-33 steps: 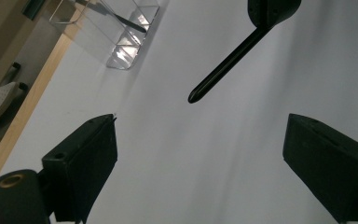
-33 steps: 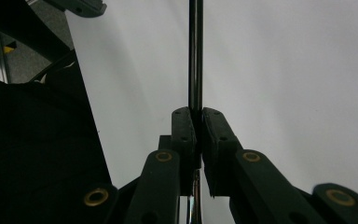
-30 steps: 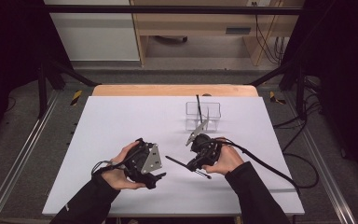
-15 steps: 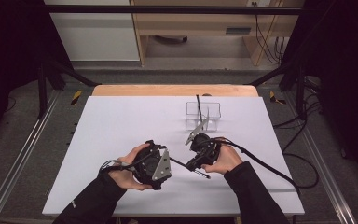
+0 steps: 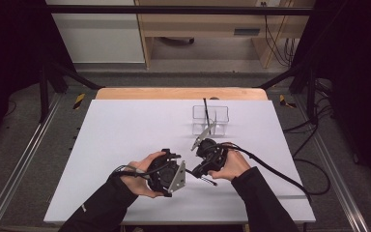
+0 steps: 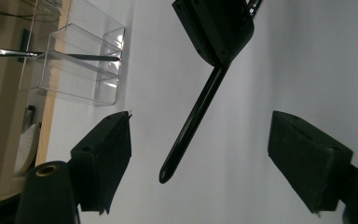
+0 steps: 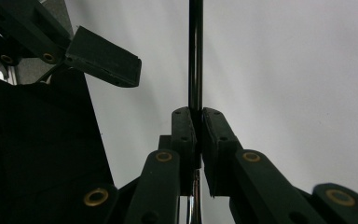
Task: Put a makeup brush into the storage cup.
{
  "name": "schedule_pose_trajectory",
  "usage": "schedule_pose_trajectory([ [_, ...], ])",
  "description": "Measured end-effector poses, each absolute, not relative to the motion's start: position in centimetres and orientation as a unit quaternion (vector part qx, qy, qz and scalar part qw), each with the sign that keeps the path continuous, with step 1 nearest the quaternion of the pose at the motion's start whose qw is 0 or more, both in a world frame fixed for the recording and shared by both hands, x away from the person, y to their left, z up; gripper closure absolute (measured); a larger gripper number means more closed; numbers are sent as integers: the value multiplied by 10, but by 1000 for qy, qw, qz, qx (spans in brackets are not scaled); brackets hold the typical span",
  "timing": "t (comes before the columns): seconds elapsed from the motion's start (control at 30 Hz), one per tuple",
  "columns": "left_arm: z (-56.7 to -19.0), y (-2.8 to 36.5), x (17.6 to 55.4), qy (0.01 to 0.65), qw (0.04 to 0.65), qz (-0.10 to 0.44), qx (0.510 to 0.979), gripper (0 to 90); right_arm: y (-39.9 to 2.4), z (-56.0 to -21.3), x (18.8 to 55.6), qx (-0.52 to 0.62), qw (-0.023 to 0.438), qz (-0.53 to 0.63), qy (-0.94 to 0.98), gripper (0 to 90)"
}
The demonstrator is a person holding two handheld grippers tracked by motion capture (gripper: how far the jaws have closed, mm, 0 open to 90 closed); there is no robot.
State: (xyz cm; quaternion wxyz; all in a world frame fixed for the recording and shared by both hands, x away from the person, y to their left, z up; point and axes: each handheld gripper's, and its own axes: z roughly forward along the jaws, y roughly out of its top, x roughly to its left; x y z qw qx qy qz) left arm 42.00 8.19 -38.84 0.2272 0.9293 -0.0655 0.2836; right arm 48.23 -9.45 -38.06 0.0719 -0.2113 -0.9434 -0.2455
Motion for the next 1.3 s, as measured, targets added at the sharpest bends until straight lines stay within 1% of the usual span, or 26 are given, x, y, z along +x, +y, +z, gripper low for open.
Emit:
schedule_pose_trajectory([
  [0.27,-393,76,418,-104,200,284,932,302,-92,-383,483,-208,77,-241,-945,845],
  [0.5,-396,73,414,-131,181,293,929,401,-90,-386,482,-206,85,-235,-946,845],
  [0.8,-400,68,411,-162,161,309,923,546,-89,-387,482,-203,90,-238,-946,845],
  [1.0,-402,64,410,-177,152,314,920,668,-89,-387,481,-197,92,-241,-946,845],
  [1.3,-403,61,409,-194,141,319,917,798,-88,-389,480,-195,98,-238,-946,845],
])
